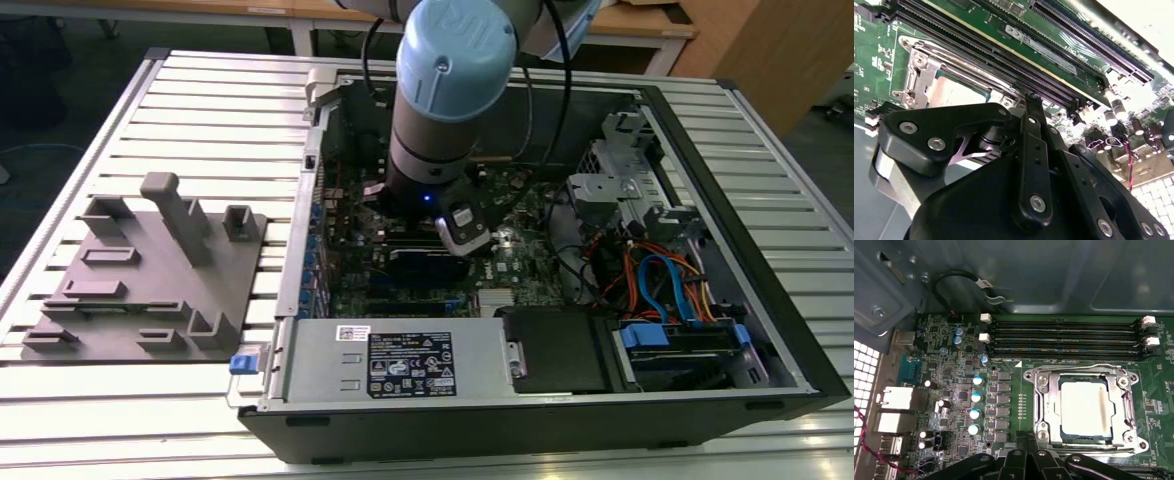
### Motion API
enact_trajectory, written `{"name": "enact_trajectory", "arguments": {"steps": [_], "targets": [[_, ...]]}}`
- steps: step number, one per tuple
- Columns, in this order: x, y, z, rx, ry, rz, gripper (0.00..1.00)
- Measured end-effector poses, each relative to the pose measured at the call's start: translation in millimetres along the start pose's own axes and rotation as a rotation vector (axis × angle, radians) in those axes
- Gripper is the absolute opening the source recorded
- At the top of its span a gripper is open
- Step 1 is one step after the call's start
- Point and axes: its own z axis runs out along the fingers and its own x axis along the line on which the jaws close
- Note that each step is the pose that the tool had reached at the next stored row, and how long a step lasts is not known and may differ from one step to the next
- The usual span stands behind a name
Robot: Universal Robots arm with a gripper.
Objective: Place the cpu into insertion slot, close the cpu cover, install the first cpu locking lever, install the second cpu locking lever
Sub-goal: 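Install the second cpu locking lever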
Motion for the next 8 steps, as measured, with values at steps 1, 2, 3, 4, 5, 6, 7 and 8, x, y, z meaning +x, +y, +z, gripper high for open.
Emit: {"name": "enact_trajectory", "arguments": {"steps": [1,2,3,4,5,6,7,8], "targets": [[0.4,0.2,0.1,0.0,0.0,0.0,0.1],[0.7,0.7,0.2,0.0002,0.0001,0.0,0.1],[0.8,1.4,0.3,0.0005,0.0001,0.0,0.1],[0.9,1.9,0.6,0.0004,0.0001,0.0,0.1],[0.9,2.3,1.1,-0.0007,-0.0002,0.0,0.1],[1.0,2.6,1.5,-0.0006,-0.0003,0.0,0.1],[1.2,2.6,1.6,-0.0002,-0.0003,0.0,0.1],[1.5,2.6,1.6,0.0,-0.0002,0.0,0.1]]}}
